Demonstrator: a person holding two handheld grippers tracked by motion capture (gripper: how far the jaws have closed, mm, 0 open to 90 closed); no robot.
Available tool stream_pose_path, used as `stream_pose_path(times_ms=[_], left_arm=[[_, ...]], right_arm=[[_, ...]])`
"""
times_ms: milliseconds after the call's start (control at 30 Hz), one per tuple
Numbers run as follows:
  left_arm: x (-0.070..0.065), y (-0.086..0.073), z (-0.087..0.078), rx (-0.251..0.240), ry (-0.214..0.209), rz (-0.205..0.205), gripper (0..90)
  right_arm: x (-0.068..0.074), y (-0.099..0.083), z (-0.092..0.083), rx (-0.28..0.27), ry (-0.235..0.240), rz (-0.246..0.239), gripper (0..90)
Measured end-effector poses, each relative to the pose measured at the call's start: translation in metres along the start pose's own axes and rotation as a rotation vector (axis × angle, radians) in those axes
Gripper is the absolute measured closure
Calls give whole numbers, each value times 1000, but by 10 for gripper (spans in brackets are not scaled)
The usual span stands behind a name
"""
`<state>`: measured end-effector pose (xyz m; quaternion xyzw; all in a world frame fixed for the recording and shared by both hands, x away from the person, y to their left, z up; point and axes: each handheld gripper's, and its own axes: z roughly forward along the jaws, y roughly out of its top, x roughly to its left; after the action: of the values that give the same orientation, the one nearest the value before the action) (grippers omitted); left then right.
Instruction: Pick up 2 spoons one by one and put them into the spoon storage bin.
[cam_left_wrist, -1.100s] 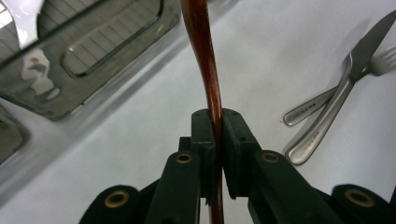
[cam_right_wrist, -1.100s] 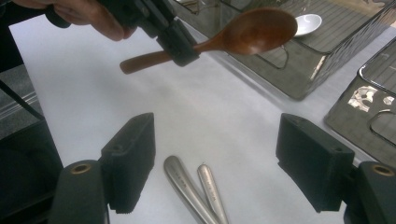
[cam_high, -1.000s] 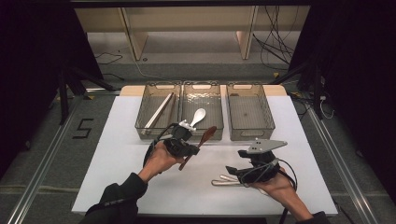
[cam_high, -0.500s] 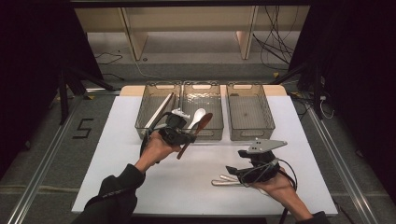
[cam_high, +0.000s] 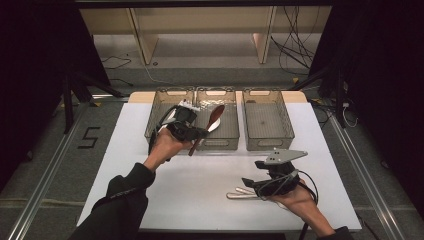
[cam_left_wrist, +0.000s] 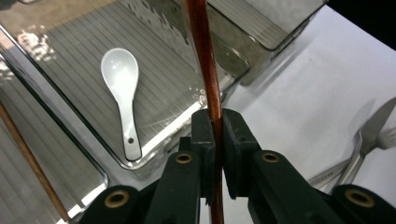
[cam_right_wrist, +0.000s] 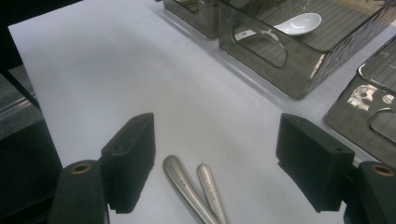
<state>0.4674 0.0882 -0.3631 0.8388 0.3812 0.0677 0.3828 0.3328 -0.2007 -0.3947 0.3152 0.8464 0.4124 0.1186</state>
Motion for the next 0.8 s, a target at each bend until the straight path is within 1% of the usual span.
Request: stream_pose_path(times_ms=[100,267,333,433,500,567,667,800], left_arm=[[3,7,0,-5,9,6,835],[8,17,1,-18,22,3,835],[11,21,2,-24,28,-7,835],[17,27,4,-35,26,-25,835],[22,31,6,-40,35,-35,835],[27,34,8,-49,42,-54,835],[34,37,13,-51,51,-74,835],[41,39,21,-44,59,-89,834]], right_arm=[[0,0,0,0,1,0,293],[0,0,0,1,2,0,293],[0,0,0,1,3,1,293],[0,0,0,1,4,0,293],[0,0,0,1,5,-1,293],[0,0,0,2,5,-2,293],[0,0,0,2,6,-1,293],[0,0,1,1,7,-2,293]])
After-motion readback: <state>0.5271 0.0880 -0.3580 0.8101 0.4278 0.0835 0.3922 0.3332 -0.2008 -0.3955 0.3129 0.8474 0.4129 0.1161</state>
